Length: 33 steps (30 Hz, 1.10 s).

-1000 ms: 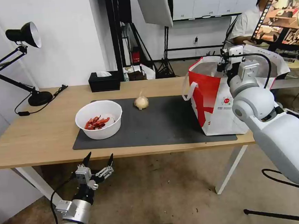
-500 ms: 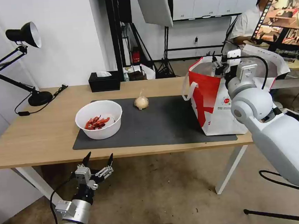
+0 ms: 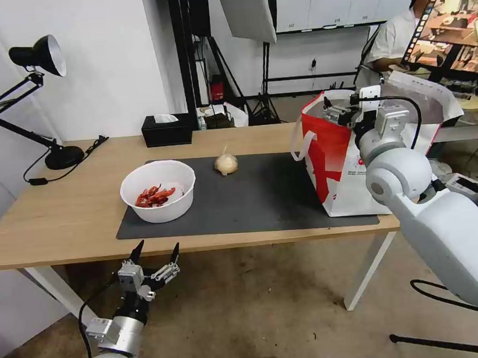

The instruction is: Pick up the trash from the table and place it into the takeout bag.

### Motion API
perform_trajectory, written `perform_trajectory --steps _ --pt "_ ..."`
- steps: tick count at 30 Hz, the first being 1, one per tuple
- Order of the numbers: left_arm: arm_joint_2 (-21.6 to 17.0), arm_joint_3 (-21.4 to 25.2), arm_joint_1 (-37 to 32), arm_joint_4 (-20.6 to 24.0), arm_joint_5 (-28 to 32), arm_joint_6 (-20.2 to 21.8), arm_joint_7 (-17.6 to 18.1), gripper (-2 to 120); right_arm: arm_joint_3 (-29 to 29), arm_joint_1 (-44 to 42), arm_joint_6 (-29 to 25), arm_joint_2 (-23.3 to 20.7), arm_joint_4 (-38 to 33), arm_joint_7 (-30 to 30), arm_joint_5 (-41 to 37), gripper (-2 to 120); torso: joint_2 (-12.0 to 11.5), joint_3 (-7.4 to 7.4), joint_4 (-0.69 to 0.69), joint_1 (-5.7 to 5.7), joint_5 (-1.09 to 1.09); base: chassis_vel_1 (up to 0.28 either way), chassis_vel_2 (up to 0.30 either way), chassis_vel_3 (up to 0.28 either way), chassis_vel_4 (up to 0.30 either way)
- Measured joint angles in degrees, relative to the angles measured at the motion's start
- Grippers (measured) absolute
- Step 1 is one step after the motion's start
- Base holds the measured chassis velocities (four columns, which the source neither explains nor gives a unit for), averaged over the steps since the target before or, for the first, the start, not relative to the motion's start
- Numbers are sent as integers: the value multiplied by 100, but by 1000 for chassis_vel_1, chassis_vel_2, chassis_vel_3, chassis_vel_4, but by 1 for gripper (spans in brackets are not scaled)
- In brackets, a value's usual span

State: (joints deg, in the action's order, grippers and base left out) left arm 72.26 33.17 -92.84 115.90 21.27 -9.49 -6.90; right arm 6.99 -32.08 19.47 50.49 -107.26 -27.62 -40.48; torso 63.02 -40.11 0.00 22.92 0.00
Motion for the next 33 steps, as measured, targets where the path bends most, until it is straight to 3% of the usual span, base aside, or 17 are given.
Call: perform_trajectory --steps 16,20,22,28,33 --pt "57 10 -45 36 -5 -1 2 100 136 -737 -622 -75 -543 94 -66 100 0 0 0 0 0 0 0 0 0" --pt "64 16 -63 64 -8 -4 4 100 219 -1282 -1053 -84 -856 291 -43 100 0 0 0 0 0 0 0 0 0" --pt "76 19 -88 94 -10 -19 4 100 315 -1977 -1607 -23 -1282 551 149 100 0 1 0 0 0 0 0 0 0" --pt "88 35 -109 111 -10 -63 -6 100 371 -2679 -2077 119 -1606 701 552 100 0 1 0 0 -1 0 0 0 0" --pt "105 58 -133 124 -8 -92 -15 100 505 -3805 -2546 424 -1626 911 1247 100 1 1 -1 -1 -1 0 0 0 0"
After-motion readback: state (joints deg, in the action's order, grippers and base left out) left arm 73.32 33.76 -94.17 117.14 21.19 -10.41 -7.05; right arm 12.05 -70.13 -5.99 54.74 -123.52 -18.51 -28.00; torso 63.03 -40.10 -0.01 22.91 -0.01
